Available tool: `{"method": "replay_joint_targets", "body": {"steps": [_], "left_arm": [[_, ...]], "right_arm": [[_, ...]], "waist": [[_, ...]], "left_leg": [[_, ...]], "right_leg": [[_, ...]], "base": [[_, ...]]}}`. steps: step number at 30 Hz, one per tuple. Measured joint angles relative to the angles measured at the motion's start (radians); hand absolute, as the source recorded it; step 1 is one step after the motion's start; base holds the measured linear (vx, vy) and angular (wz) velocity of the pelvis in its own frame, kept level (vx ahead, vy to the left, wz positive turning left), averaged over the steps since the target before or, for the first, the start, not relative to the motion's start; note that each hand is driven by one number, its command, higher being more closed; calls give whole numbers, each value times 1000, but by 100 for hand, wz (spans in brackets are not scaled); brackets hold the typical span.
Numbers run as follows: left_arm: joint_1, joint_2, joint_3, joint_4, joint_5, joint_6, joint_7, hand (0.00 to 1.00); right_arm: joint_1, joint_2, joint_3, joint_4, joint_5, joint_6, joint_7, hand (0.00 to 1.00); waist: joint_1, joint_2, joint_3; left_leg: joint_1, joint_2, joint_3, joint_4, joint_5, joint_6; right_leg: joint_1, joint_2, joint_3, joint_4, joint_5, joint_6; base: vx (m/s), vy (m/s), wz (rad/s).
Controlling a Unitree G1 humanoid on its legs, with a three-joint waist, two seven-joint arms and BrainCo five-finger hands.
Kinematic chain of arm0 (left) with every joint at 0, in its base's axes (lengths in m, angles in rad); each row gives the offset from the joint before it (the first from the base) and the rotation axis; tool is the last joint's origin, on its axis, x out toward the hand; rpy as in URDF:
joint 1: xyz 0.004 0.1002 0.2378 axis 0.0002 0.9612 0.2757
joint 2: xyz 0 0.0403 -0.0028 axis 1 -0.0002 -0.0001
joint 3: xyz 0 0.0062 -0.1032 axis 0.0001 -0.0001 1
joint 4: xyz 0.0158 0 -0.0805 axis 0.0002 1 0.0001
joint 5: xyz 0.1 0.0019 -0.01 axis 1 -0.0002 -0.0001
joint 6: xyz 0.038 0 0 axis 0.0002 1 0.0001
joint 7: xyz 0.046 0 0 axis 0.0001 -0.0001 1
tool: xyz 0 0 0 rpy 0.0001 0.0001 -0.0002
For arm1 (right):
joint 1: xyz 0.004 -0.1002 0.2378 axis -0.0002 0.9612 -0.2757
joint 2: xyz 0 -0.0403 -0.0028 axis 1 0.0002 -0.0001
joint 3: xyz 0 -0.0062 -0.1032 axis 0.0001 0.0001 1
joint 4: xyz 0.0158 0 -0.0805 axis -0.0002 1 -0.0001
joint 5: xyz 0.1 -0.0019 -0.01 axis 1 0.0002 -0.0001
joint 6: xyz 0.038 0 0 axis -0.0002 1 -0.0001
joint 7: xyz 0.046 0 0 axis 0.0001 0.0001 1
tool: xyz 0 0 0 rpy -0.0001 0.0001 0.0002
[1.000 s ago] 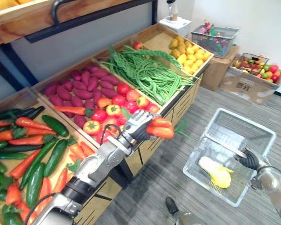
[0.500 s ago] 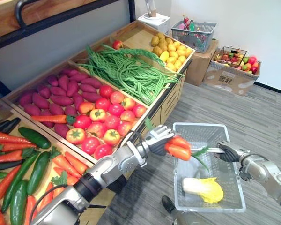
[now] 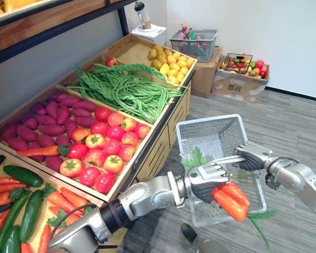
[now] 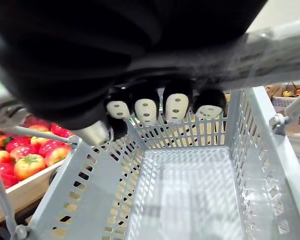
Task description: Pick vegetable in the basket
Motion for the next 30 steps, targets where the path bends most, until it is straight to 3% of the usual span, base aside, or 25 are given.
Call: {"method": "replay_joint_targets", "body": {"steps": [7,14,19,30], "left_arm": [[0,-62,-41,2,0,4,-21,100],[0,-153,-40,69,1,27,-19,100],[1,-227,-10,173,22,66,-16,100],[-2,-342,113,448,141,150,24,100]], "right_arm": [[-29,3,-1,-30,57,55,35,100],[-71,84,-8,-19,89,123,35,100],[-84,148,-42,-19,98,127,35,100],[-95,192,-46,-20,101,130,54,100]], "waist": [[-7,1,-2],[-17,3,-3],[-17,18,-15],[-15,15,-16]], "left_leg": [[-24,20,-12,40,-17,5],[-27,29,-11,54,-23,6],[-27,30,-7,59,-26,3],[-27,49,1,86,-36,1]], "right_leg": [[-15,-4,-10,0,6,2],[-17,-1,-10,0,9,-2],[-23,3,-2,0,9,-2],[-28,16,7,2,13,-1]], "base": [[-40,-24,4],[-19,-9,0],[-22,-6,-5],[-15,-8,-4]]}}
